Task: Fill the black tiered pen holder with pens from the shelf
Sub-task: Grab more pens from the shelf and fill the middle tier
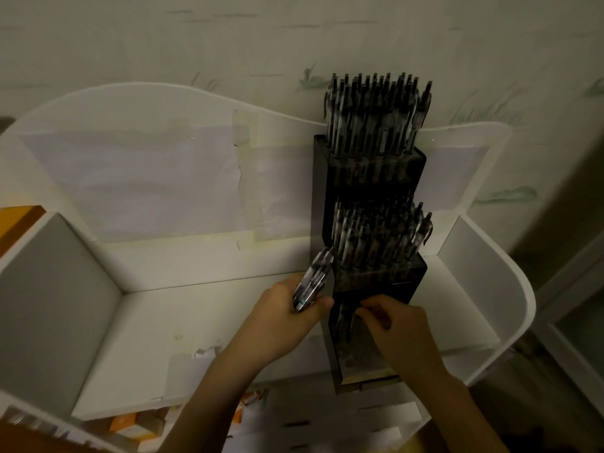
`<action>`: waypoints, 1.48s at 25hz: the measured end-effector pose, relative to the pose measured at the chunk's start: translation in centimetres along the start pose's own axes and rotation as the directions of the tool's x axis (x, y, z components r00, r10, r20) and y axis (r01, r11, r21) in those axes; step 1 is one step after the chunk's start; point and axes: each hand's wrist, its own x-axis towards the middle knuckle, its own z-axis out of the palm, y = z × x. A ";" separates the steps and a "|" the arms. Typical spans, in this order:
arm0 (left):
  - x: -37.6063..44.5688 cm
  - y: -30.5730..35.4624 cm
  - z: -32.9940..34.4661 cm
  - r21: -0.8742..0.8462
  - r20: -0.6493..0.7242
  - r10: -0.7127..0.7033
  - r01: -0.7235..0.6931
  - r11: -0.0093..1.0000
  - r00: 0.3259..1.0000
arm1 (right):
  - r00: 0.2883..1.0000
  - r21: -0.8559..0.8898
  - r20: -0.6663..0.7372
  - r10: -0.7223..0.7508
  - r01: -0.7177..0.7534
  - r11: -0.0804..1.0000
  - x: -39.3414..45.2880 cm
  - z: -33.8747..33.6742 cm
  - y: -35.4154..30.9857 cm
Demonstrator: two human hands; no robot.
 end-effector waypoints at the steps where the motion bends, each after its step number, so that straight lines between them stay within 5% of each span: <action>1: 0.0 0.1 0.0 -0.002 0.001 0.006 -0.006 1.000 1.000 | 1.000 0.005 0.013 0.014 -0.014 1.000 0.1 -0.1 -0.1; 9: -0.1 0.6 0.1 -0.052 0.037 0.023 -0.021 0.998 0.999 | 0.995 0.146 -0.091 0.040 -0.026 0.989 0.6 -3.0 -3.6; 18: -0.1 2.0 1.2 -0.137 0.116 0.106 -0.089 0.987 0.988 | 0.966 0.583 0.191 0.173 -0.254 0.772 1.4 -3.0 -6.9; 26: 0.0 2.0 1.0 -0.079 0.110 0.126 -0.118 0.990 0.986 | 0.954 0.698 -0.020 0.299 -0.200 0.687 2.5 -6.4 -7.2; 32: 0.5 2.6 0.9 -0.114 0.054 0.126 -0.119 0.986 0.991 | 0.938 0.613 -0.274 0.211 0.001 0.790 2.3 -9.2 -8.0; 37: 0.6 2.9 0.7 -0.107 0.041 0.126 -0.121 0.987 0.991 | 0.967 0.269 -0.249 0.060 0.010 0.963 1.4 -7.4 -5.8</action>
